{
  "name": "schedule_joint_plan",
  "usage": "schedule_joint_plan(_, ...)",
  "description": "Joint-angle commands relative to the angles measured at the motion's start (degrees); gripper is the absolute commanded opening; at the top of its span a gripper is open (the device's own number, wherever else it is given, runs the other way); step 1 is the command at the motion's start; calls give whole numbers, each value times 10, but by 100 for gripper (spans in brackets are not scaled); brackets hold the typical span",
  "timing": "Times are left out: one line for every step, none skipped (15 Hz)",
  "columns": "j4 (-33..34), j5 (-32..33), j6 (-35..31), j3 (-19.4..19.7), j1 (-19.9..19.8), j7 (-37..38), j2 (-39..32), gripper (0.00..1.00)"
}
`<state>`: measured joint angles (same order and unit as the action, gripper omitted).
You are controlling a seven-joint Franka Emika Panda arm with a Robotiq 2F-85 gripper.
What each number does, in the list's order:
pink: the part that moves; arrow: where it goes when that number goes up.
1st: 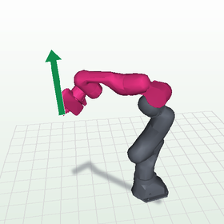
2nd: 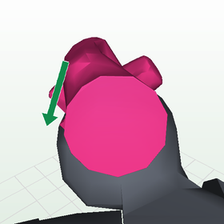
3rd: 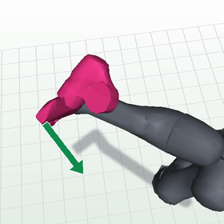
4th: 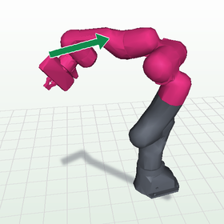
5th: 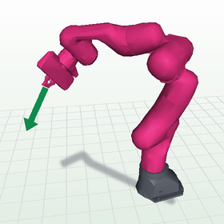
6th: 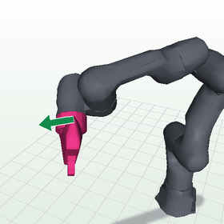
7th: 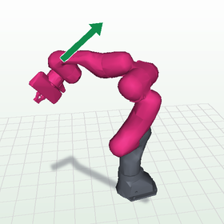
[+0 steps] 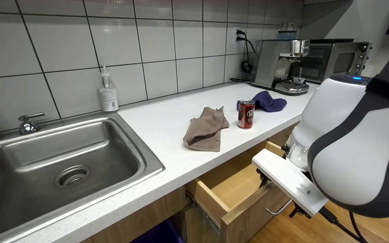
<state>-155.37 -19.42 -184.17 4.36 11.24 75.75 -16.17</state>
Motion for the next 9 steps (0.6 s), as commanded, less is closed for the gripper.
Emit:
schedule_joint_plan(-41, -17, 2, -32, -9, -11, 27, 100)
schedule_joint_plan(-44, -17, 3, -35, -11, -11, 29, 100)
schedule_joint_plan(-46, -19, 4, -35, -12, -11, 31, 100)
schedule_joint_plan(-47, -19, 6, -34, -13, -11, 33, 100)
schedule_joint_plan(-48, -20, 8, -32, -13, -11, 35, 100)
schedule_joint_plan(-50, -20, 10, -29, -11, -12, 38, 100)
schedule_joint_plan(-52, -18, 11, -25, -9, -14, 41, 100)
schedule_joint_plan(-54, -17, 13, -22, -7, -15, 42, 100)
schedule_joint_plan(-55, -17, 13, -21, -7, -15, 43, 100)
